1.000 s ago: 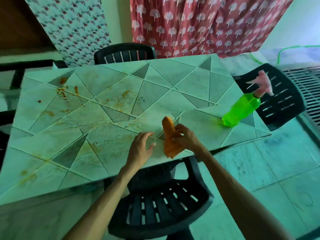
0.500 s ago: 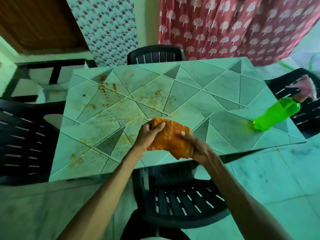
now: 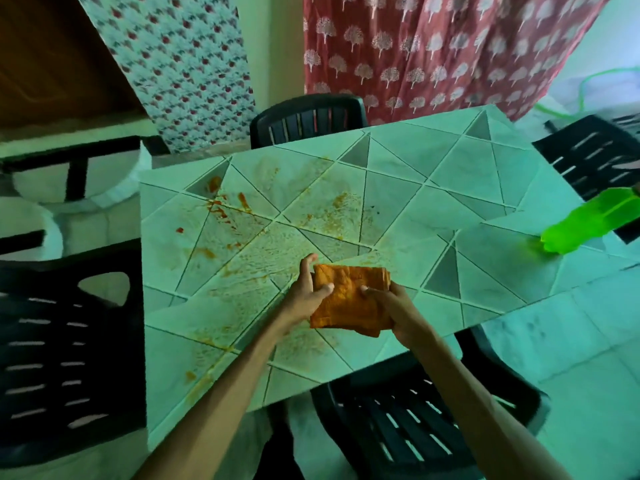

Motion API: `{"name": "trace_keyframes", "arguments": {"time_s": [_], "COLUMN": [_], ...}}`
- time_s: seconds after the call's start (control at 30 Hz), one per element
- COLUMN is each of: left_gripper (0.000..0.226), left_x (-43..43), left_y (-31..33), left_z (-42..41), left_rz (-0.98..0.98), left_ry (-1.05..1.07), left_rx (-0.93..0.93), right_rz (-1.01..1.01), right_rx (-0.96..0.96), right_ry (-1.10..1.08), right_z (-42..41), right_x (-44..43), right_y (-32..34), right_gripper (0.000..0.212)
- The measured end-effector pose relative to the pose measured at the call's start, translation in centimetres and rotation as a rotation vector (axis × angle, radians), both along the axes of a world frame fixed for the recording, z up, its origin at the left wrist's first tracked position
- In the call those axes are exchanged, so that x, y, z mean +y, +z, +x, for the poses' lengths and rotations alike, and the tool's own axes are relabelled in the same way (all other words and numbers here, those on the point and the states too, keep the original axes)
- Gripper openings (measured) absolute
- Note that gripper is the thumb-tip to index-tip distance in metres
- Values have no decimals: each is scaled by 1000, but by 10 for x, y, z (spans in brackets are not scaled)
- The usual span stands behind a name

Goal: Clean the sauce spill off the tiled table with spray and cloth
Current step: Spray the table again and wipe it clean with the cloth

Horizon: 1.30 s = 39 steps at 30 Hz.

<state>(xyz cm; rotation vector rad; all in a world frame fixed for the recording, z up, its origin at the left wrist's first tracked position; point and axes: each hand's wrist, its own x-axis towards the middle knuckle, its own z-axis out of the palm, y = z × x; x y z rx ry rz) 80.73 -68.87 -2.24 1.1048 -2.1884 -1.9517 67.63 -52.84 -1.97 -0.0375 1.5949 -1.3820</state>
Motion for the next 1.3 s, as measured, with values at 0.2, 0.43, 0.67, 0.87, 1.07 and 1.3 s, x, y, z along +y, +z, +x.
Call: {"name": "trace_keyframes", "arguments": {"time_s": [0.2, 0.43, 0.67, 0.87, 1.07, 1.3], "left_gripper": [51, 44, 44, 52, 48, 50], "left_x": [-62, -105, -143, -189, -244, -290], "left_y": [-13, -28, -38, -34, -34, -56], "left_z": [8, -1, -50, -128, -227, -281], "left_rz": [-218, -109, -90, -388, -554, -707], "left_ry": [-256, -214, -72, -161, -176, -233], "left_rx": [-60, 116, 93, 86, 40, -24], "right_rz": [-49, -48, 146, 243, 371, 595], "right_rx": [-69, 95, 399, 624, 931, 1183], "right_ry": [-147, -208, -174, -153, -26, 147], "right_z": [22, 19, -33, -99, -187, -238], "right_x": [-30, -68, -119, -178, -249, -287], "right_y": [-12, -21, -26, -24, -36, -65], "right_gripper": [41, 57, 68, 78, 46, 46]}}
